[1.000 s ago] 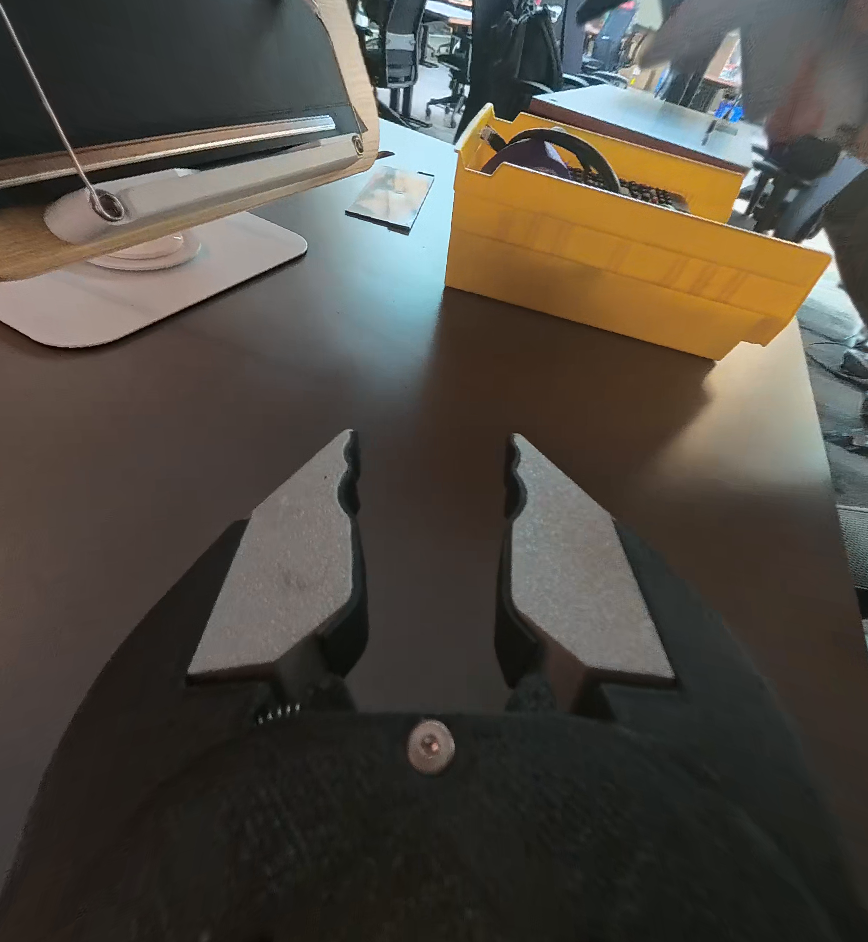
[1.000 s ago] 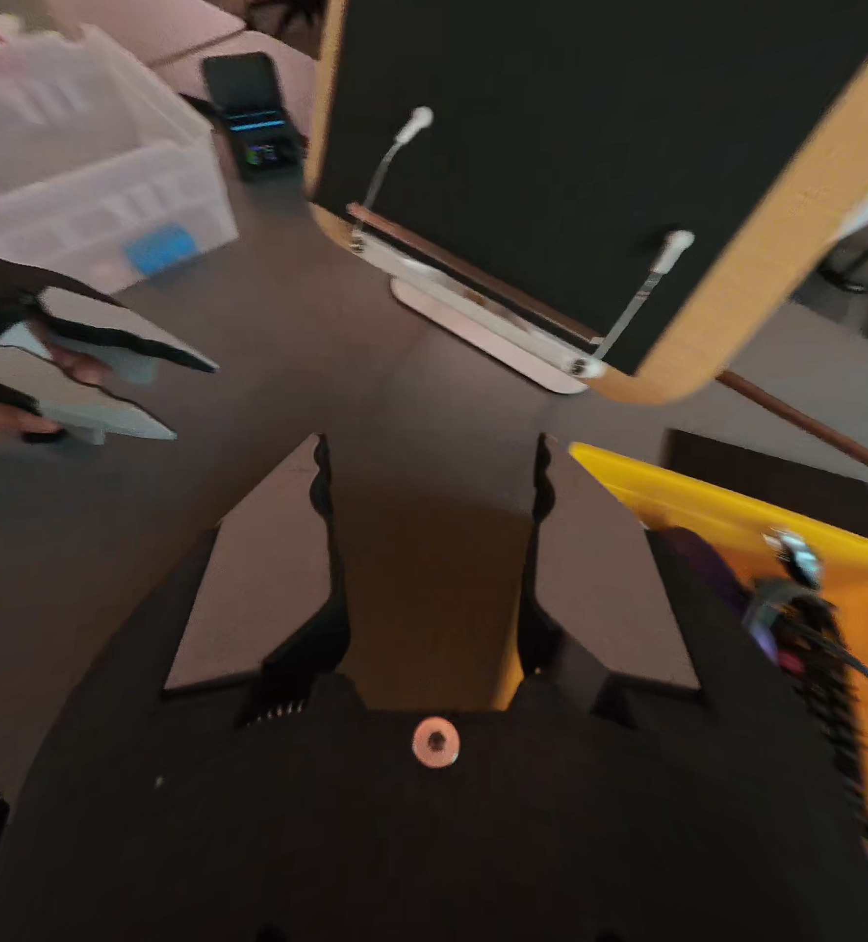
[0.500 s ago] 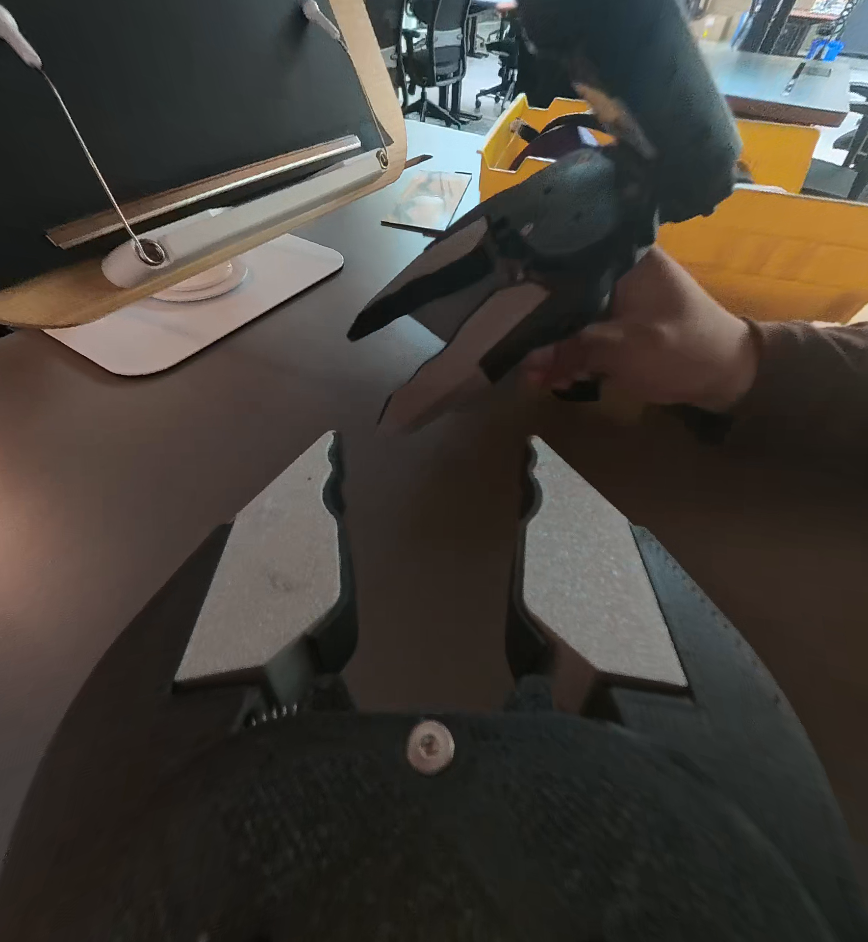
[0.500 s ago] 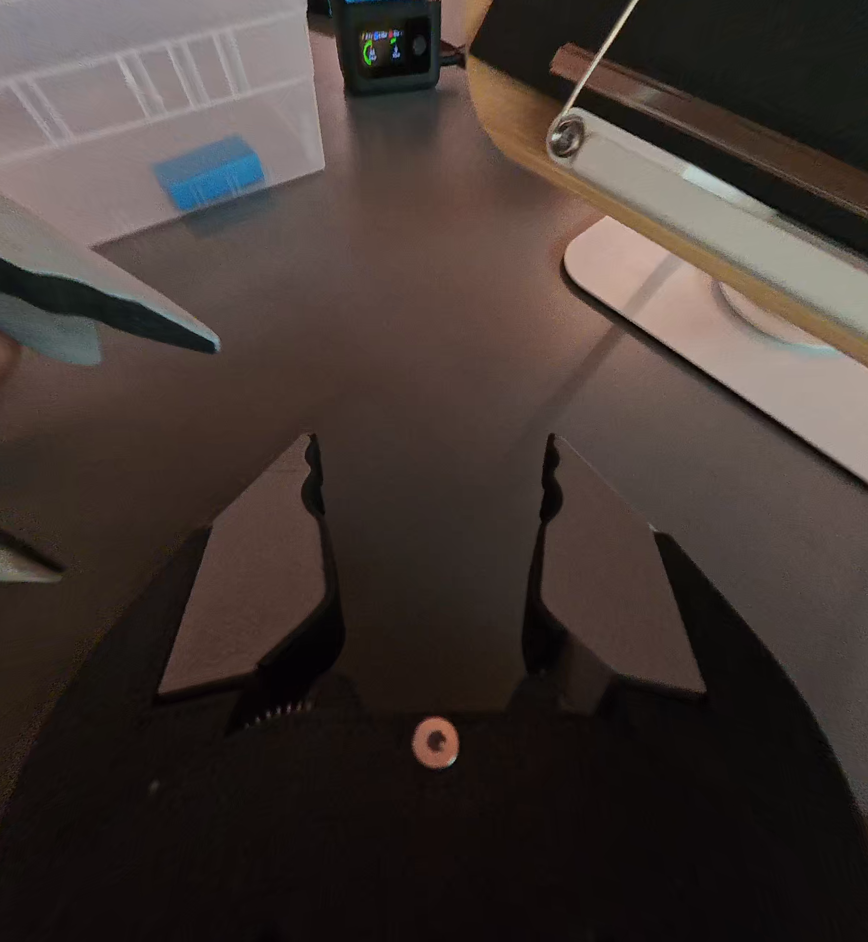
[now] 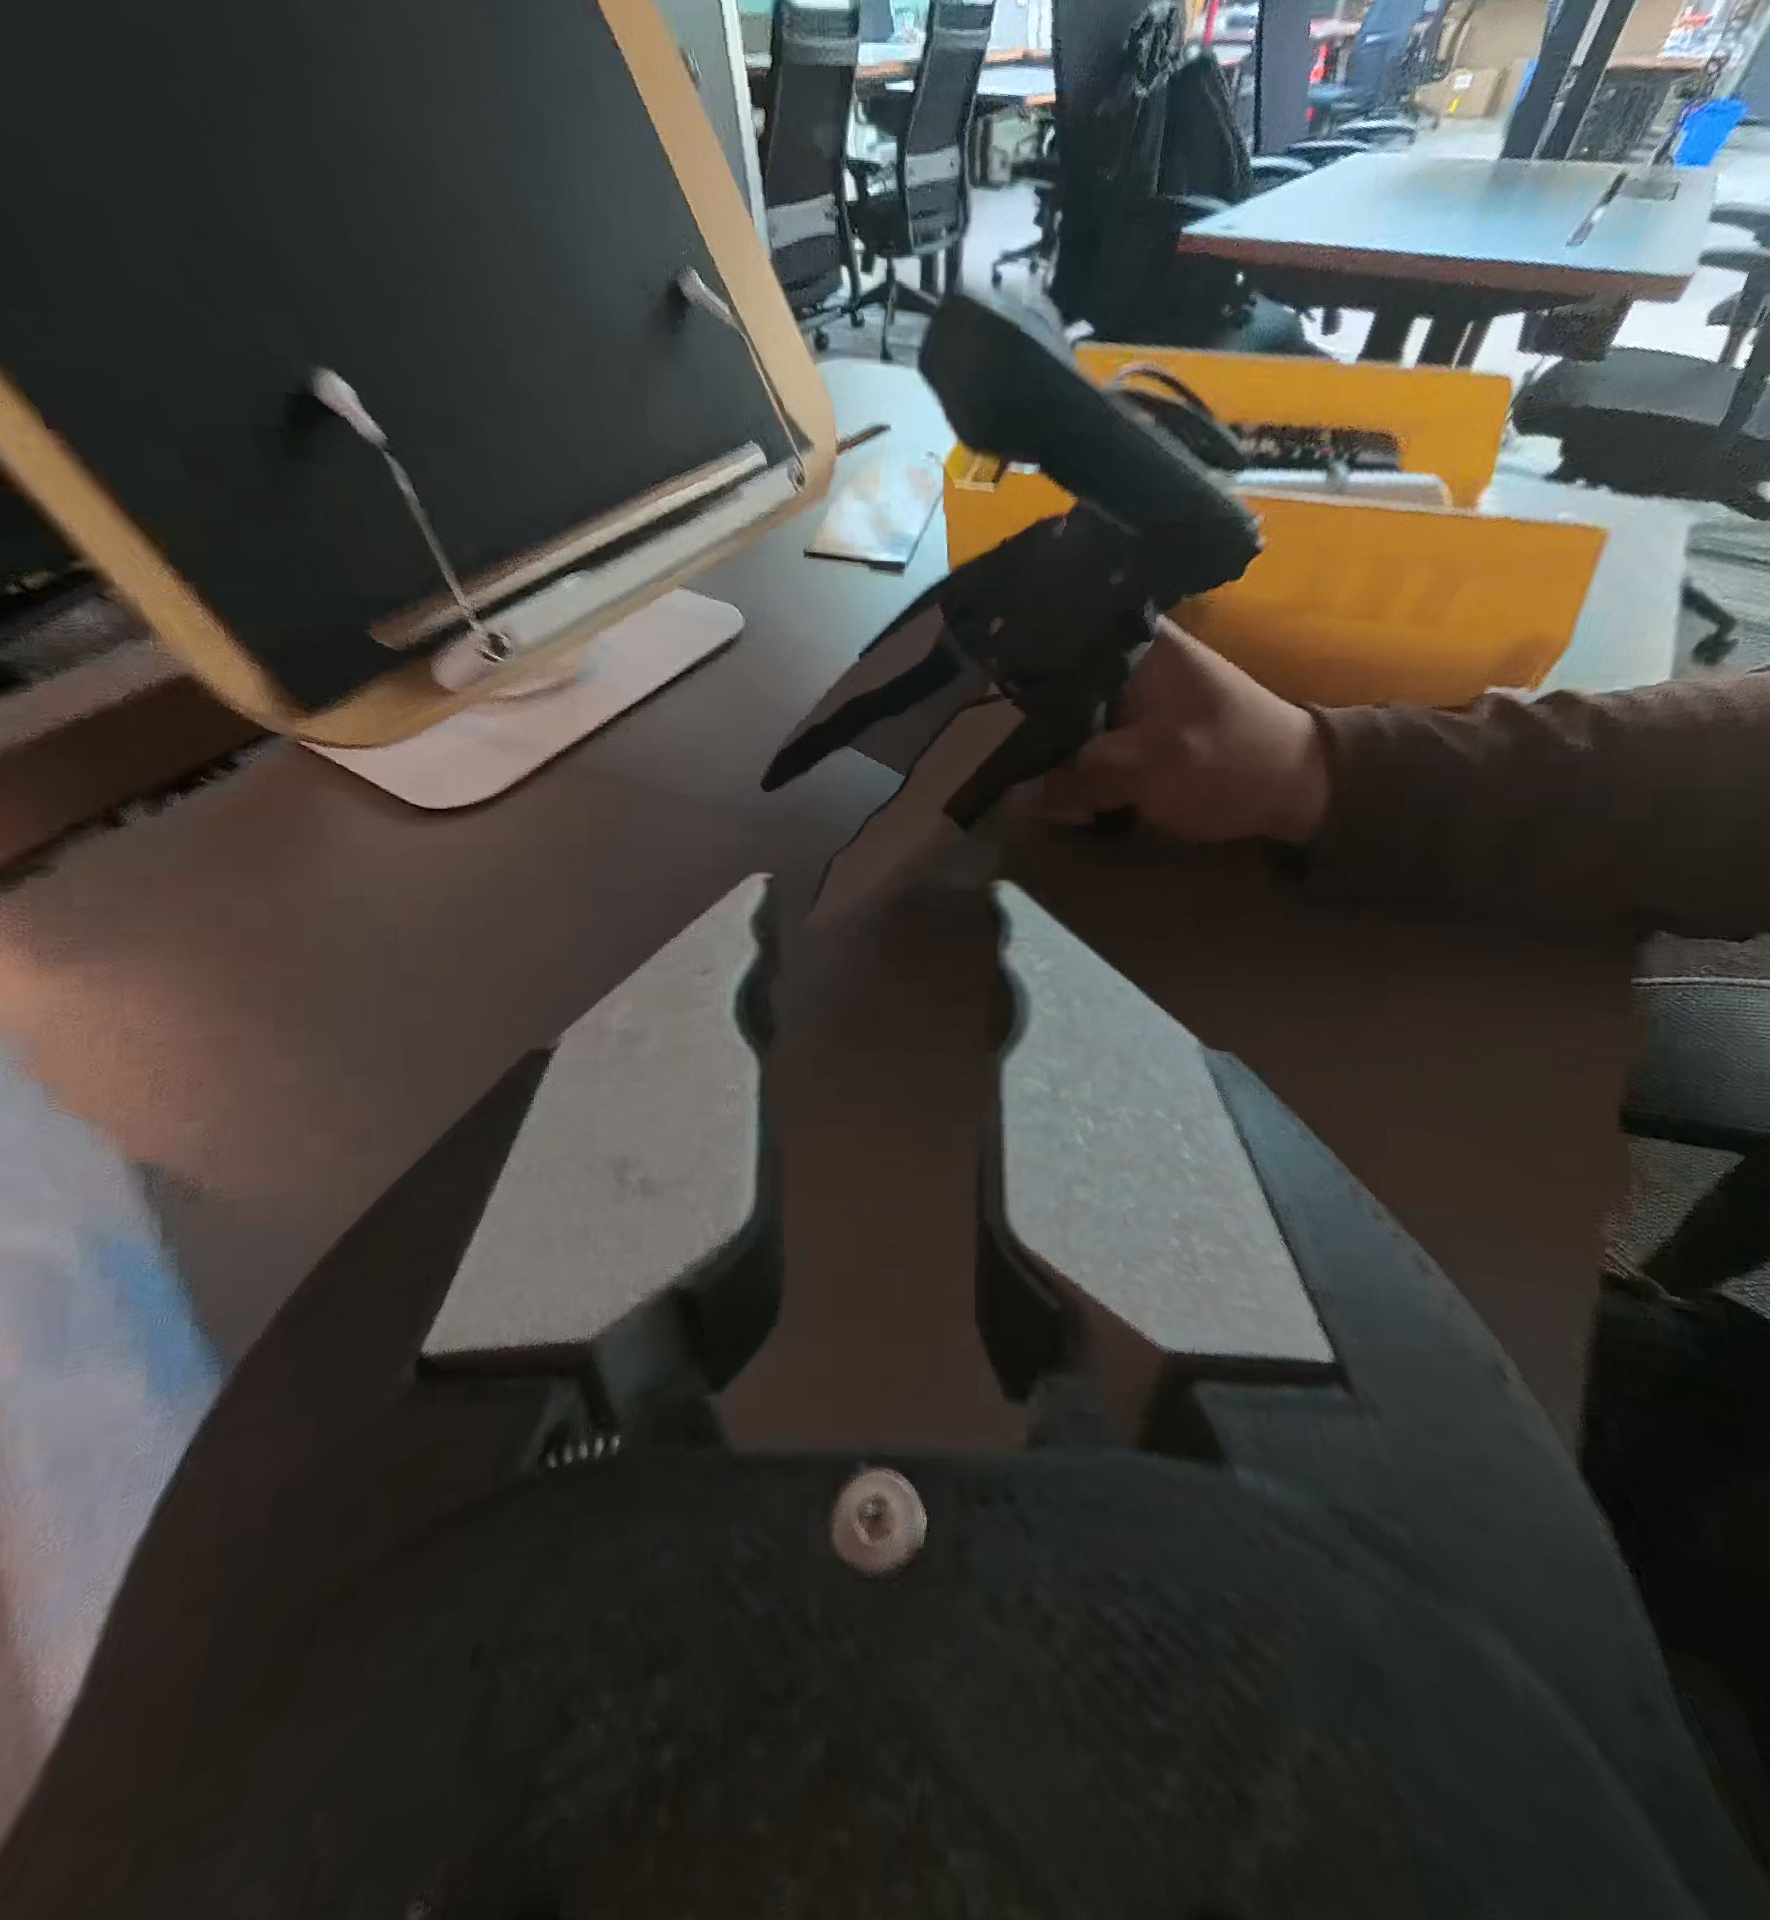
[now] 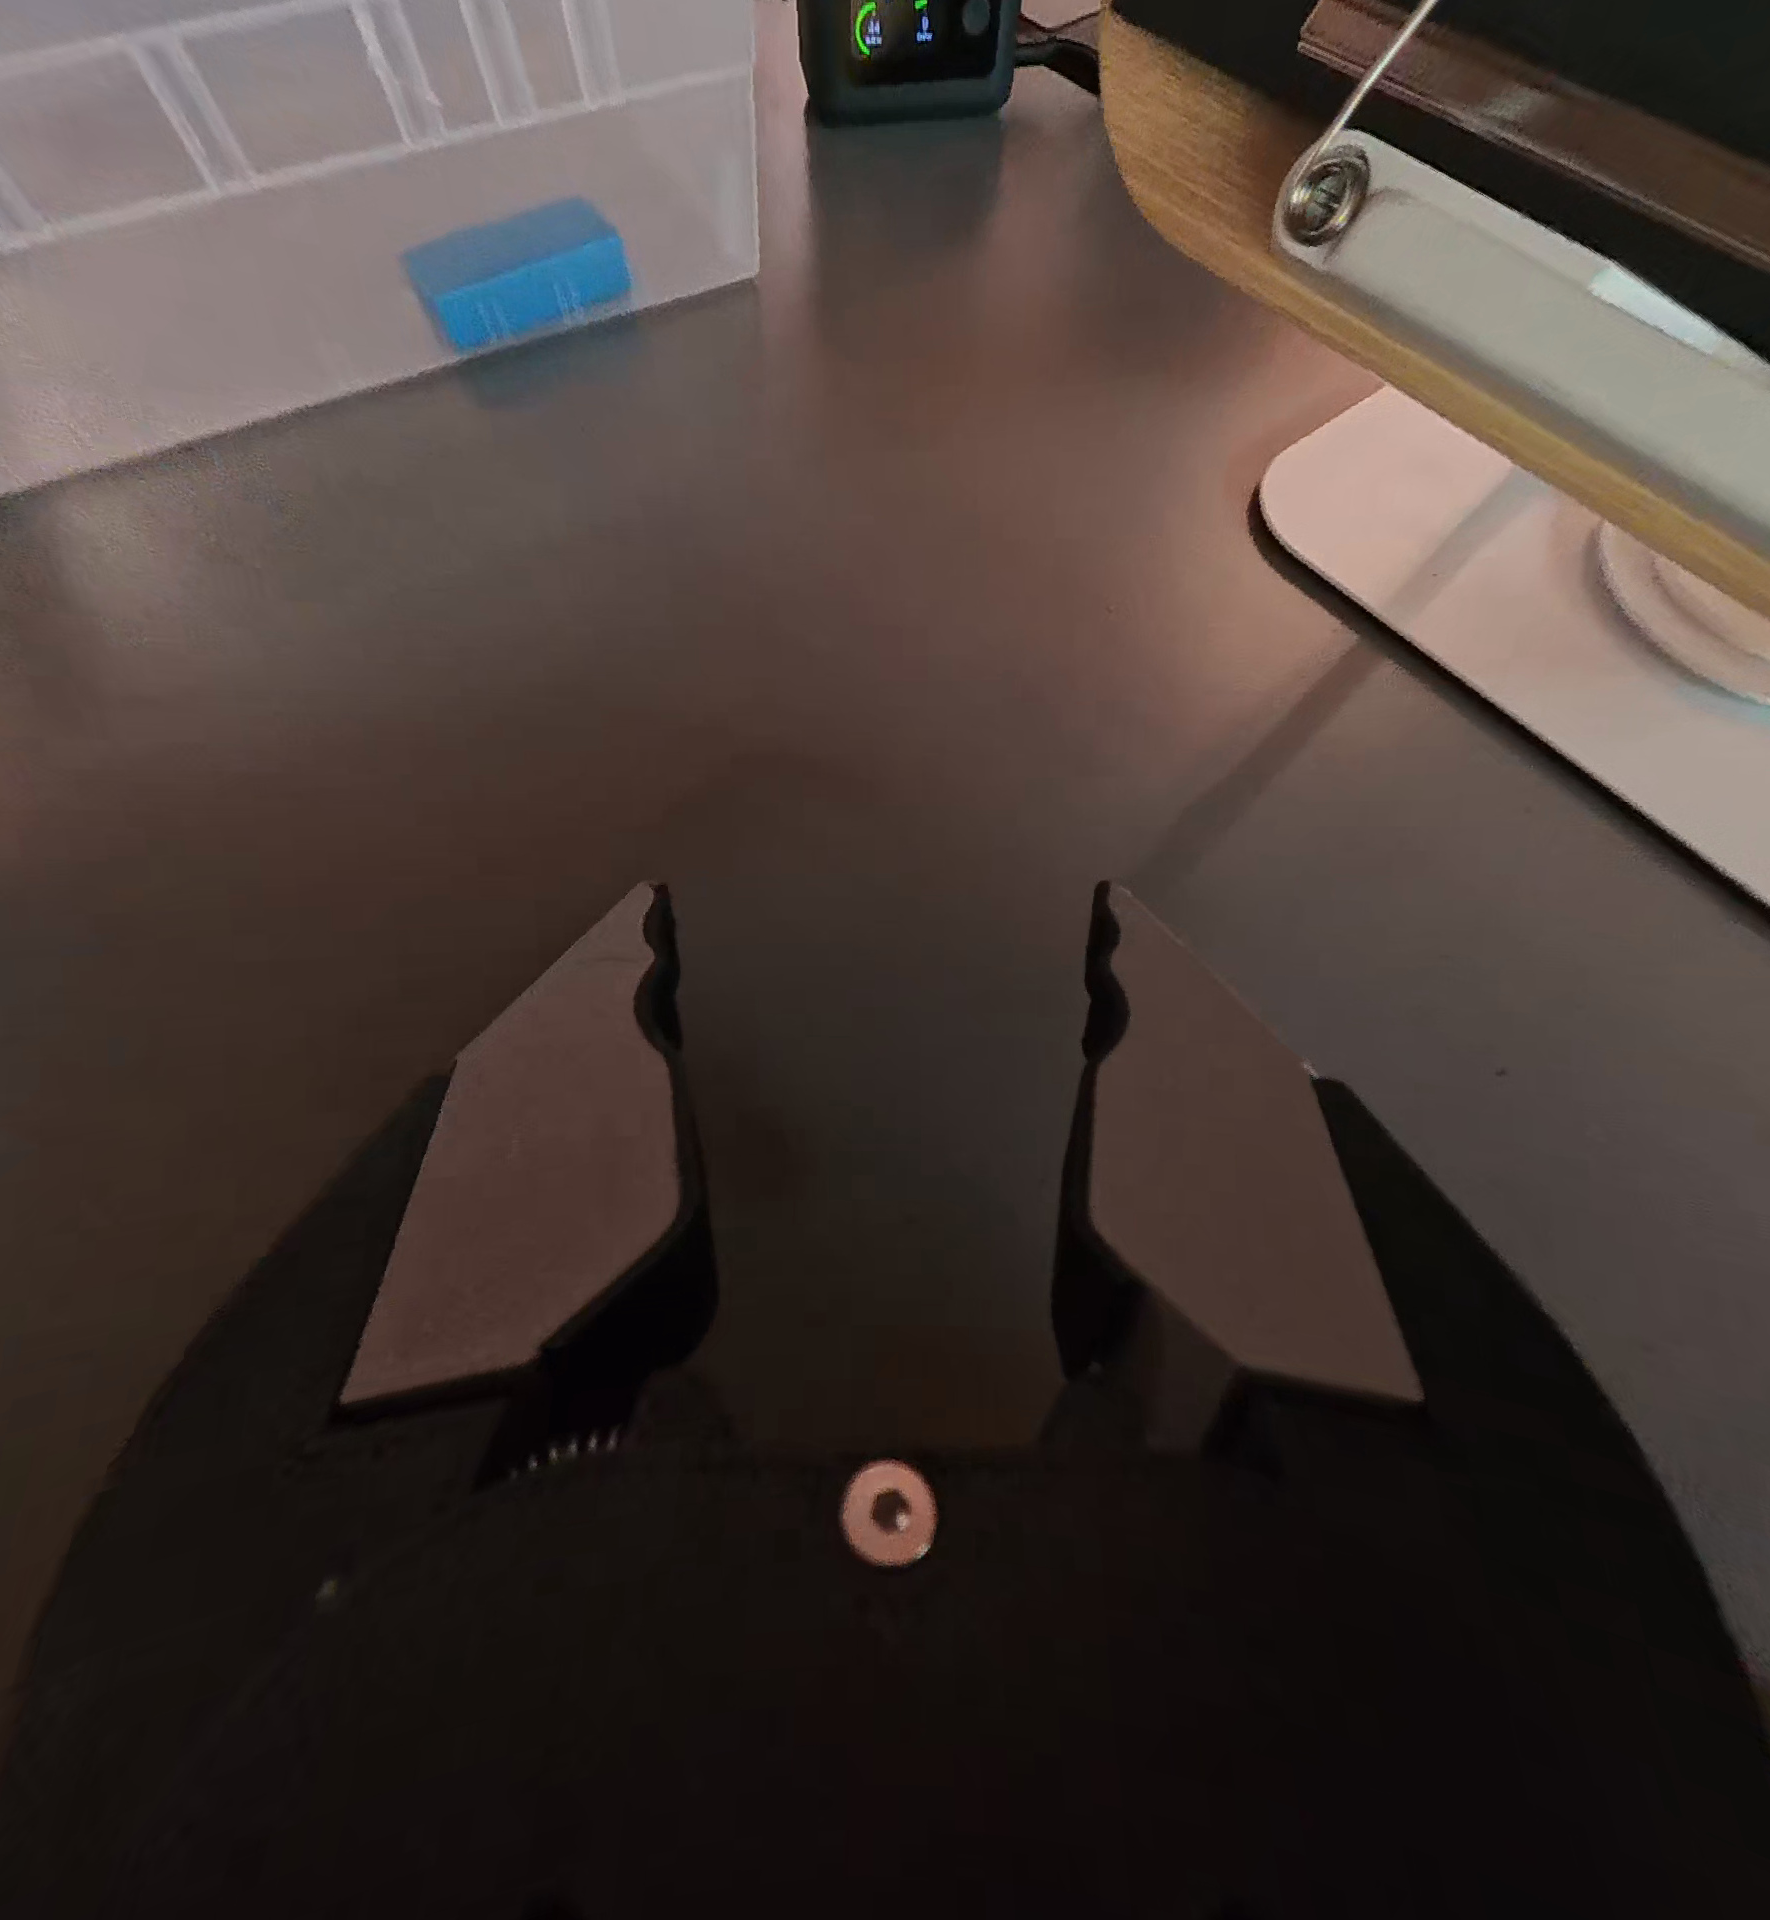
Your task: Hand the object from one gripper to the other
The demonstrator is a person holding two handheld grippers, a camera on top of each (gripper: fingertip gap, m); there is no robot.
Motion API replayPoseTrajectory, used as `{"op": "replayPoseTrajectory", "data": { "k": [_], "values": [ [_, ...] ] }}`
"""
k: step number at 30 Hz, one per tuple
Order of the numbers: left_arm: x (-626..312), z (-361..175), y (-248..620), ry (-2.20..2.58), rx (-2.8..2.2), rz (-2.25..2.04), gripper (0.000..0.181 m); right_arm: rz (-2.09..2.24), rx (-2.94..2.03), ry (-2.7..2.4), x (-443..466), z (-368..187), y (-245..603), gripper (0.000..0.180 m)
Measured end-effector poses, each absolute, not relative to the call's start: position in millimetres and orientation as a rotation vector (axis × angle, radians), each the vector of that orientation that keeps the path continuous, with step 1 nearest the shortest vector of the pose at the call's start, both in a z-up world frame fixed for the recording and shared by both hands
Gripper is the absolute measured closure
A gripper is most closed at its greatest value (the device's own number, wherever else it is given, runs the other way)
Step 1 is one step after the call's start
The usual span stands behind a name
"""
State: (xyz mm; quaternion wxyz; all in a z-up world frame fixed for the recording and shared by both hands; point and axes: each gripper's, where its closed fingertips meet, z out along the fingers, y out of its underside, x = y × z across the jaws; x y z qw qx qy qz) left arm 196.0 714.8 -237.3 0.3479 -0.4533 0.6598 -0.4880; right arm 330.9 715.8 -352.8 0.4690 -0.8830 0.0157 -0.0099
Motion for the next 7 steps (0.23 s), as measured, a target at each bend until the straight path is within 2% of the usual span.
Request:
{"op": "replayPoseTrajectory", "data": {
  "k": [2,7],
  "values": [
    [168,-212,743,1.706,-1.218,-1.176,0.181,0.017,-2.152,0.055,329,-351,716,0.103],
    [125,-203,887,1.579,-1.613,-0.686,0.178,0.044,-2.152,0.032,320,-351,719,0.102]
  ]
}}
